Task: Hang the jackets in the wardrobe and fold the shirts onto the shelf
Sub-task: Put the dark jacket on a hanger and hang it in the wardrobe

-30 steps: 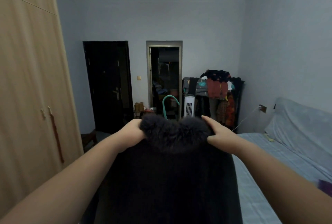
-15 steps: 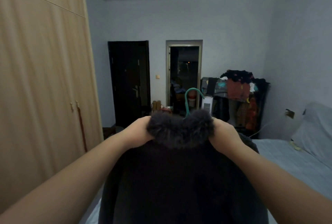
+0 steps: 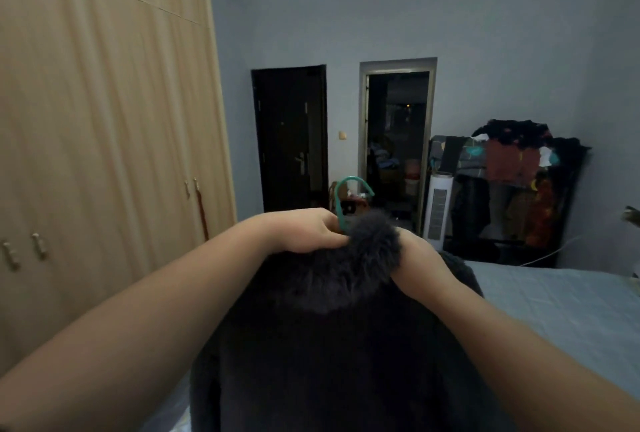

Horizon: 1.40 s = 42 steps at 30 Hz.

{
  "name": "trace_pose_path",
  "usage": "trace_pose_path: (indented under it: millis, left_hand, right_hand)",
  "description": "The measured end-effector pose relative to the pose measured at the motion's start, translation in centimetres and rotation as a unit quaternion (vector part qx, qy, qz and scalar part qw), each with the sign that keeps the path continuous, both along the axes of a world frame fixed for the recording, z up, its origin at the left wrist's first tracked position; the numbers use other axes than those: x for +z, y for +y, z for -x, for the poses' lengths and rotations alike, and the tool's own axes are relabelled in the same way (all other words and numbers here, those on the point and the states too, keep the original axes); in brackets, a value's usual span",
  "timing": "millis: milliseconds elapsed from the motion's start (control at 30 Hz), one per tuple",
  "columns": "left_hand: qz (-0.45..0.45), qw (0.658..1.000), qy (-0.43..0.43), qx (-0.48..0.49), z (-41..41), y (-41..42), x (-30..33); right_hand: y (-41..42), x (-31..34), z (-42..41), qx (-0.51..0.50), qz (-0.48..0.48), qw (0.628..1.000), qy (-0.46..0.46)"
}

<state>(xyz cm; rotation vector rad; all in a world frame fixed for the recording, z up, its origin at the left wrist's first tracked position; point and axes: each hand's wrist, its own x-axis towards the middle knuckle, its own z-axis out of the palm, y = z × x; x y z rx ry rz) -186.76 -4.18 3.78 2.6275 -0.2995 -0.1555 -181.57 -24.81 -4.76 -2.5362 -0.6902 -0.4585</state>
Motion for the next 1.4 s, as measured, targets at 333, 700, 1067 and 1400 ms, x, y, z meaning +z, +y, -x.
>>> trace_pose_path:
  millis: [333,700,1067,1400]
  left_hand:
    - [0.157,0.959,0.003,0.235,2.8,6.6,-4.4]
    - [0.395,0.786,-0.134,0.456,14.2,17.0,-2.1]
    - [0.600,0.594,-0.244,0.477,33.2,27.3,0.3]
    - [0.555,0.660,-0.221,0.455,49.2,36.7,-1.6]
  right_hand:
    - [4.5,-4.8,-1.1,0.083,0.046,0.995,-0.027]
    - [22.0,0.8,16.8,0.309,-0.133,0.928,0.160]
    - [38.1,0.7,31.1,0.322,0.056,0.944,0.052]
    - [46.9,1.0,37.0,0.304,0.017,0.952,-0.029]
